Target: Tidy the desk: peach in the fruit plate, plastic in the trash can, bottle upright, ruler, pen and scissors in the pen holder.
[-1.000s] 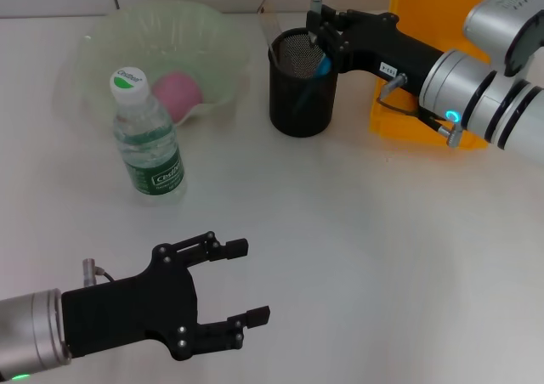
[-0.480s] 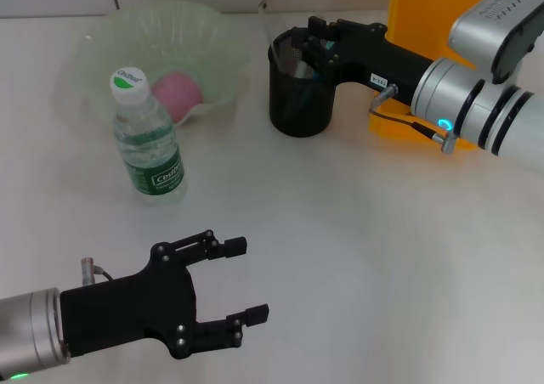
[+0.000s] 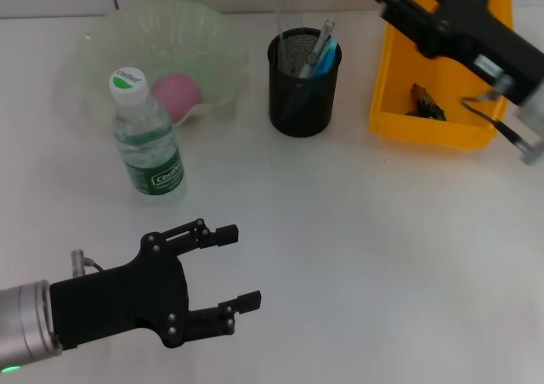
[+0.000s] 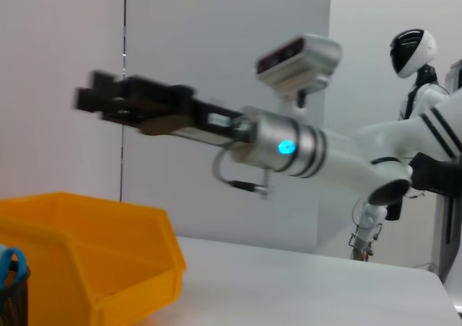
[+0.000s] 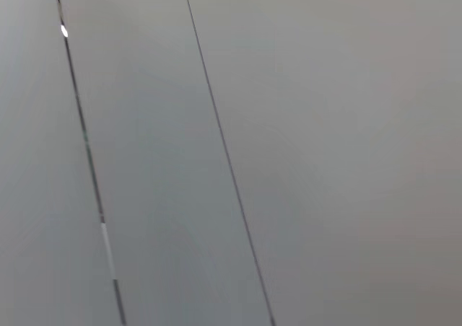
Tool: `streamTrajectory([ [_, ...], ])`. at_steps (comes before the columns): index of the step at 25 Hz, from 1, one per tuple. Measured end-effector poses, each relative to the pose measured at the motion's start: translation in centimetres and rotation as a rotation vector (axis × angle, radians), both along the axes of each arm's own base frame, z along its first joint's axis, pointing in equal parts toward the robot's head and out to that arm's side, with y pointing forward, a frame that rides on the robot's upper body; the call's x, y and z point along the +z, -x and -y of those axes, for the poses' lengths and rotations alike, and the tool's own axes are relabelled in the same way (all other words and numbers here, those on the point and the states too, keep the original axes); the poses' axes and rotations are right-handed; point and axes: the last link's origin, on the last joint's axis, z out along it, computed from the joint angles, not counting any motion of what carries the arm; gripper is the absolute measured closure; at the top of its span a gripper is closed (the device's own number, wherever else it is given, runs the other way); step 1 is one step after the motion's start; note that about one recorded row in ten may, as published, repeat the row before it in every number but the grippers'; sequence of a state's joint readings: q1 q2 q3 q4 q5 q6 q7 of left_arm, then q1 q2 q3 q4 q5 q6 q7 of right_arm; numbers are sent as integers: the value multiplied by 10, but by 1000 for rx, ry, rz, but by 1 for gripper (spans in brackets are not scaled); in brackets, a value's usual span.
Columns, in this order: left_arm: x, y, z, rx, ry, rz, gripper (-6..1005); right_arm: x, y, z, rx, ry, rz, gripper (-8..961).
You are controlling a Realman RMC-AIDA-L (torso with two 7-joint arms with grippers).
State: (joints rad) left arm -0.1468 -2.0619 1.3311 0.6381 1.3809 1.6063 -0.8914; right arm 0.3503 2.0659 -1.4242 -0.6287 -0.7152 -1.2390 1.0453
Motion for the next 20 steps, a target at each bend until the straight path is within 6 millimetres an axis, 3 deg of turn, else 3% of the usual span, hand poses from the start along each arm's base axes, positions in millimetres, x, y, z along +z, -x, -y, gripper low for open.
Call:
streamTrajectory([
  [4,5,-2,-4,0,12,9,214,22,-25,37,48,126,67,346],
  [8,9,-2,-9,6,23,4,214,19,-51,78,148,349,268,169],
  [10,11,-1,-12,6,30,-3,214,13,-62,99,206,438,359,154],
  [15,13,1,-15,12,43,-18,214,2,-64,112,262,481,403,116],
  [20,13,1,-16,11,44,-20,214,-1,-64,111,261,478,412,111],
])
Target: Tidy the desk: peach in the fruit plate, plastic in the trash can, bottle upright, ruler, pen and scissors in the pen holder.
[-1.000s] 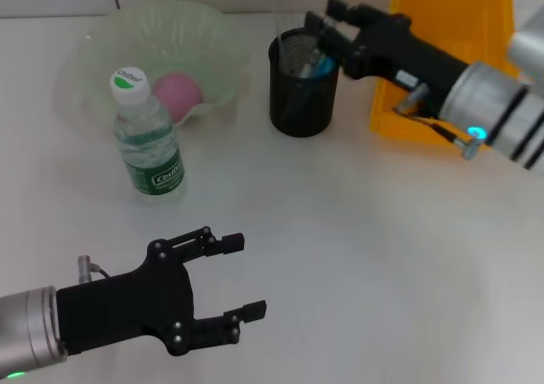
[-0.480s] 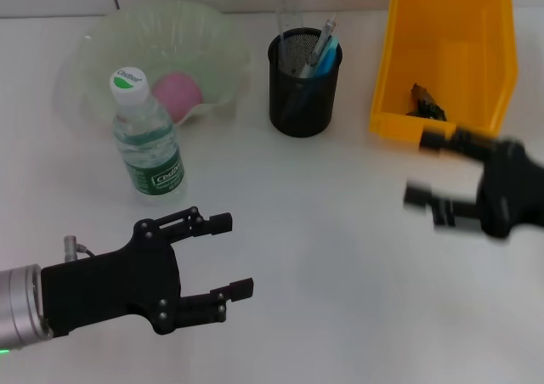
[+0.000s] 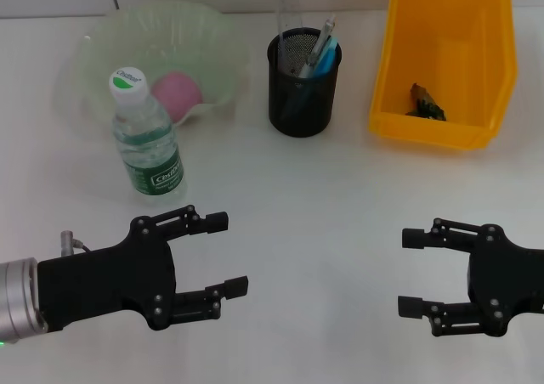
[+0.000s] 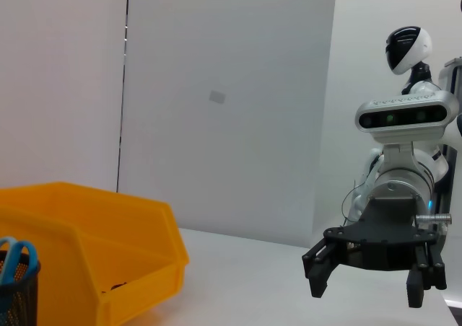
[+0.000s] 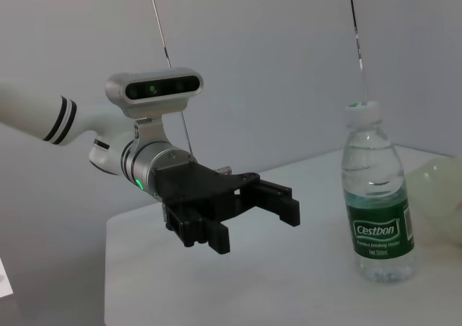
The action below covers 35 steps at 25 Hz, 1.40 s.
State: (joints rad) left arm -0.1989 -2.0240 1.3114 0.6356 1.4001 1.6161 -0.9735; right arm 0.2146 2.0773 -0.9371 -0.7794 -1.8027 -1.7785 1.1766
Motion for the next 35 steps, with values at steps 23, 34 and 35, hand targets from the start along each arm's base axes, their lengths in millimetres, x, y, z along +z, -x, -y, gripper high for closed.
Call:
streamTrajectory([
  [23,-2,-2,1,2,2,7,214,-7,3,7,200,-254,-99,125],
  [34,-3,-2,1,2,3,10,214,-9,4,7,200,-248,-97,125],
  [35,-4,-3,1,2,3,10,214,-9,4,7,200,-248,-96,125],
])
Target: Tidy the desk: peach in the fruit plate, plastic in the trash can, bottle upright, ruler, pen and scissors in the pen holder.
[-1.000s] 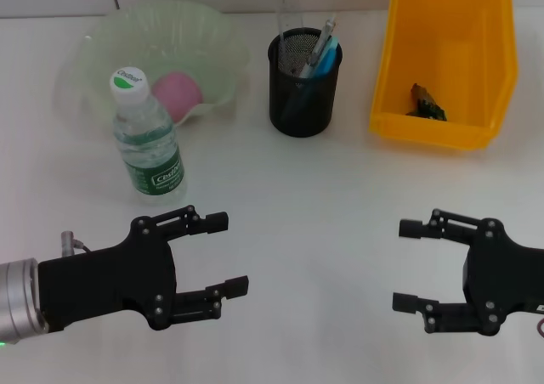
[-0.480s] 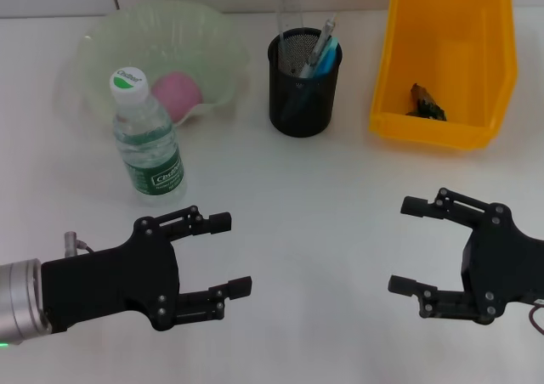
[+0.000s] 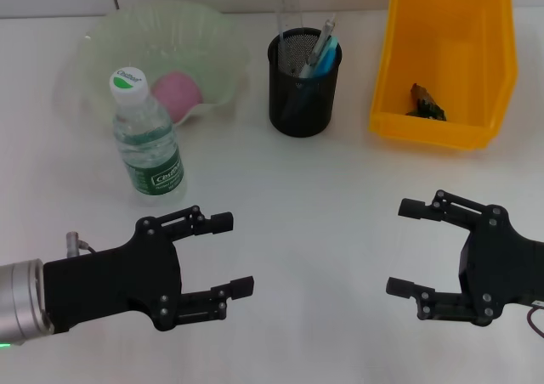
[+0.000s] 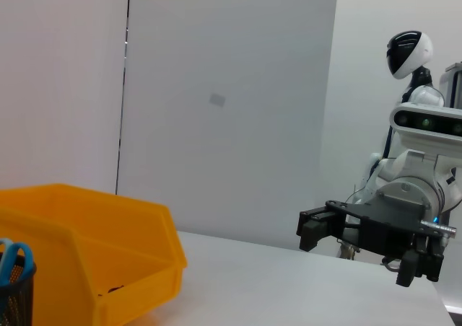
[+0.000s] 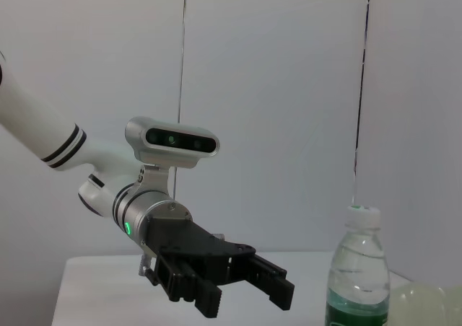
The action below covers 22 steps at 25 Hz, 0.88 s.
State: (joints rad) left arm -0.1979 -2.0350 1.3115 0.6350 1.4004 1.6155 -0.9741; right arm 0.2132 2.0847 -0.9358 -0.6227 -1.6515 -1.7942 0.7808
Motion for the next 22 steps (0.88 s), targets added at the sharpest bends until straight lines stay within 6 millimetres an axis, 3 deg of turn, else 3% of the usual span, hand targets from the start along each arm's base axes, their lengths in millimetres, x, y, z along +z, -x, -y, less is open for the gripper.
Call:
streamTrajectory([
  [22,-1,-5,-3,-15,-1,4,214,0,-1,0,-7,-1,2,125],
])
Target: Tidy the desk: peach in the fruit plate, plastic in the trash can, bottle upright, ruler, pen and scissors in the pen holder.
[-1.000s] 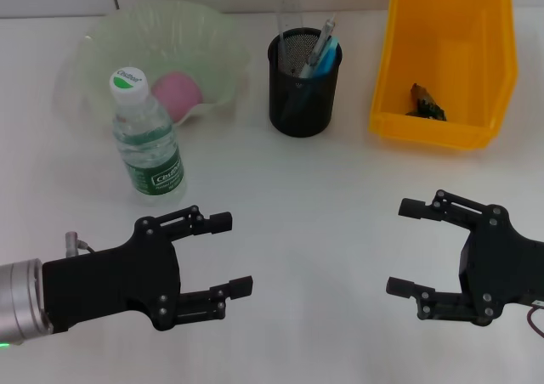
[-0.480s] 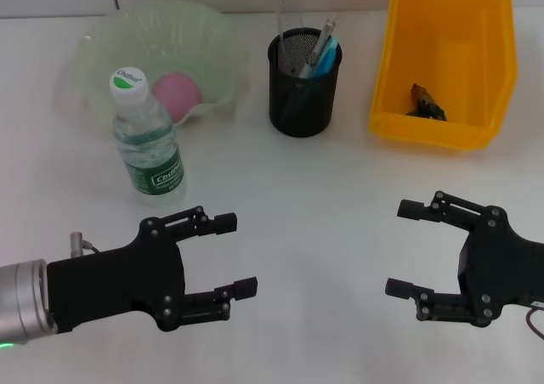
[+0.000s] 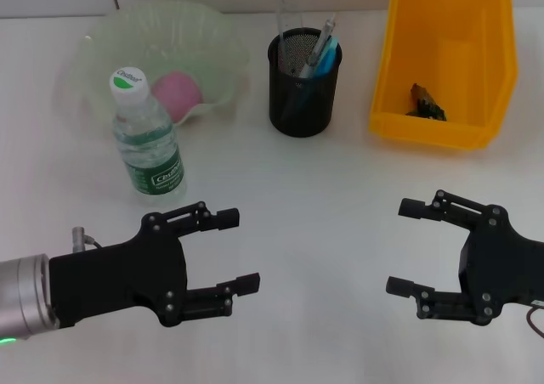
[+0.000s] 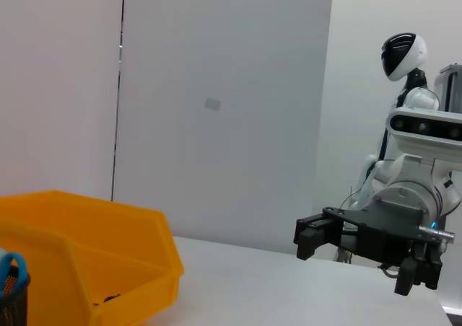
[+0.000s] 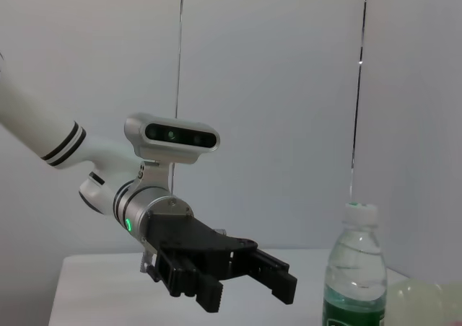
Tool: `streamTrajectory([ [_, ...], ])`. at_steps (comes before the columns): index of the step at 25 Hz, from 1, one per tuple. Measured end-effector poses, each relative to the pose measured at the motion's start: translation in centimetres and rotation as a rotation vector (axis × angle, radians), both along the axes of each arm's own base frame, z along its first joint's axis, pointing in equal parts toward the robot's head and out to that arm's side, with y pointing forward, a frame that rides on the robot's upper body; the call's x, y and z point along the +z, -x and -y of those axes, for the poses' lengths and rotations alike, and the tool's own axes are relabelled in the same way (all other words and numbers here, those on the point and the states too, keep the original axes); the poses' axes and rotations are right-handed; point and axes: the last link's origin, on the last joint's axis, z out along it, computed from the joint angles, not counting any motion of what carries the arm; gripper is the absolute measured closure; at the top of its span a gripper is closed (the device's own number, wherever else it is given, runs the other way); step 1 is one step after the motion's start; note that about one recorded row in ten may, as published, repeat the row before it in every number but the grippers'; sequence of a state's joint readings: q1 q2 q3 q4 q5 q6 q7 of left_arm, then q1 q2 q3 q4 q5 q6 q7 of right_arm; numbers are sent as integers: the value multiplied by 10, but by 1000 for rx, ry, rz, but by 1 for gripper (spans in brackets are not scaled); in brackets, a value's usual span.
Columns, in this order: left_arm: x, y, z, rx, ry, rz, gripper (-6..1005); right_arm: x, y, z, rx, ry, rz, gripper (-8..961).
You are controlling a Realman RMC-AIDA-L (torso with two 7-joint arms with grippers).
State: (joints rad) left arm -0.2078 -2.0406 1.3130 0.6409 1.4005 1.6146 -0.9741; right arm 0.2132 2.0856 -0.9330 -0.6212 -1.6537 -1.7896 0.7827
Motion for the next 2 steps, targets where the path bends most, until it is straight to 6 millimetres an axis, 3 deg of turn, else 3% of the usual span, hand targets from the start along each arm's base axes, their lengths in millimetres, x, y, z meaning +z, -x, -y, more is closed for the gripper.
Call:
streamTrajectory([
  [2,0,0,0,0,1,0,214,0,0,0,-3,0,3,125],
])
